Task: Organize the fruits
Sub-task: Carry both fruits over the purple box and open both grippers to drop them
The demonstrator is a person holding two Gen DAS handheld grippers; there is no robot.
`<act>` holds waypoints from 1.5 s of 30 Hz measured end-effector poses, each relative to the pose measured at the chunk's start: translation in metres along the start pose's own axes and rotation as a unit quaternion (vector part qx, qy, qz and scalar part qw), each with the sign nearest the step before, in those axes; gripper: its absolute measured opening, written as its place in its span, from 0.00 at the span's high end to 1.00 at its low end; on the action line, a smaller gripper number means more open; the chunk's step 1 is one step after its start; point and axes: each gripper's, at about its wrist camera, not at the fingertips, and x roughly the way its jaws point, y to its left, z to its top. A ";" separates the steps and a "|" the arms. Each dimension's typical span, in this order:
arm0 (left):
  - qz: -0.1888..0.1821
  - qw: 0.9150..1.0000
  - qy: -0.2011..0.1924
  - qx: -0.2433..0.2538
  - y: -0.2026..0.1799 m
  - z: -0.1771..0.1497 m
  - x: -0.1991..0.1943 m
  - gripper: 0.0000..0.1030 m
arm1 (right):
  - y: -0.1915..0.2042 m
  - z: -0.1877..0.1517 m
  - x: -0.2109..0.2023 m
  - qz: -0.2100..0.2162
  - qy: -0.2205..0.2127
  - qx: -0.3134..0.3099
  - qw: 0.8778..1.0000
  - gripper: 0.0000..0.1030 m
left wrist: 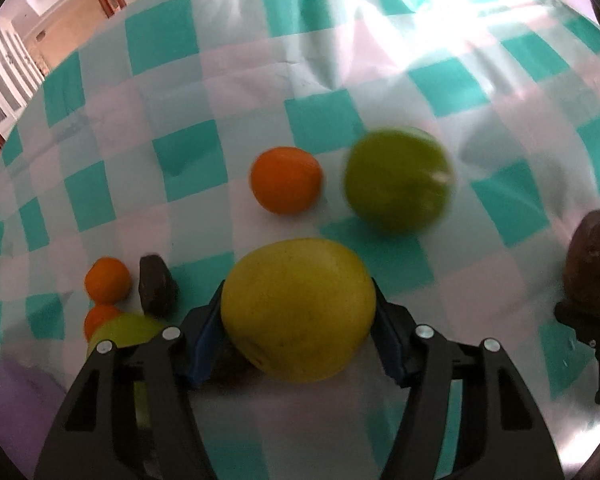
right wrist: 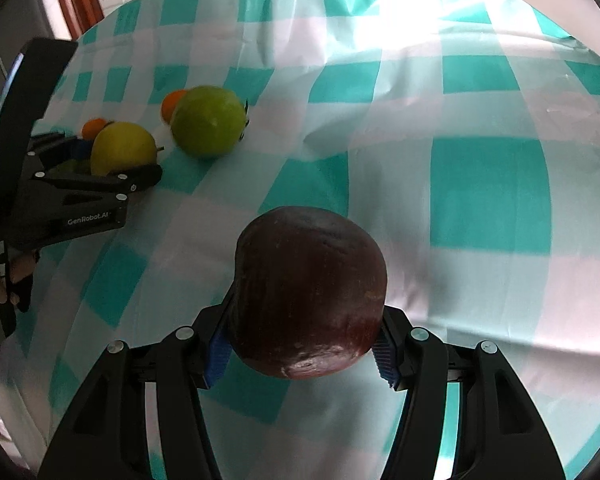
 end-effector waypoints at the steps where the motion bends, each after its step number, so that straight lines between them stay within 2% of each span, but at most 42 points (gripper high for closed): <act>1: -0.002 1.000 0.000 0.001 -0.007 -0.005 -0.007 0.37 | -0.001 -0.003 -0.001 -0.001 0.008 -0.006 1.000 0.45; 5: -0.015 1.000 0.001 -0.020 -0.036 -0.030 -0.044 0.37 | 0.000 -0.021 -0.014 0.010 0.030 -0.016 0.999 0.45; 12: -0.063 0.993 0.027 -0.098 -0.076 -0.108 -0.106 0.37 | 0.008 -0.069 -0.045 0.061 0.067 -0.045 0.995 0.45; 13: -0.067 0.992 0.031 -0.104 -0.078 -0.111 -0.110 0.37 | 0.011 -0.073 -0.048 0.066 0.073 -0.054 0.994 0.45; 15: -0.067 0.991 0.031 -0.113 -0.084 -0.131 -0.128 0.37 | 0.016 -0.082 -0.057 0.079 0.081 -0.068 0.991 0.45; 21: -0.052 0.990 0.019 -0.130 -0.069 -0.160 -0.175 0.37 | 0.036 -0.099 -0.079 0.109 0.080 -0.089 0.987 0.45; 23: -0.045 0.989 0.008 -0.140 -0.054 -0.169 -0.189 0.37 | 0.042 -0.098 -0.085 0.111 0.079 -0.101 0.986 0.45; 29: -0.020 0.975 -0.056 -0.214 0.016 -0.183 -0.239 0.37 | 0.072 -0.071 -0.116 0.122 0.040 -0.137 0.982 0.45; 32: 0.000 0.966 -0.093 -0.240 0.070 -0.193 -0.264 0.37 | 0.100 -0.047 -0.131 0.138 0.013 -0.153 0.978 0.45; 34: 0.007 0.964 -0.101 -0.245 0.104 -0.202 -0.271 0.37 | 0.126 -0.028 -0.140 0.151 -0.003 -0.161 0.975 0.45; 37: 0.026 0.960 -0.096 -0.261 0.157 -0.217 -0.280 0.37 | 0.178 -0.001 -0.149 0.181 -0.021 -0.175 0.968 0.45; 40: 0.062 0.961 -0.061 -0.263 0.199 -0.230 -0.273 0.37 | 0.243 0.022 -0.150 0.197 -0.025 -0.218 0.956 0.45; 42: 0.073 0.960 -0.031 -0.268 0.229 -0.242 -0.260 0.37 | 0.285 0.032 -0.145 0.202 -0.020 -0.251 0.946 0.45; 45: 0.074 0.957 0.012 -0.281 0.264 -0.259 -0.234 0.37 | 0.346 0.037 -0.119 0.190 0.016 -0.302 0.934 0.45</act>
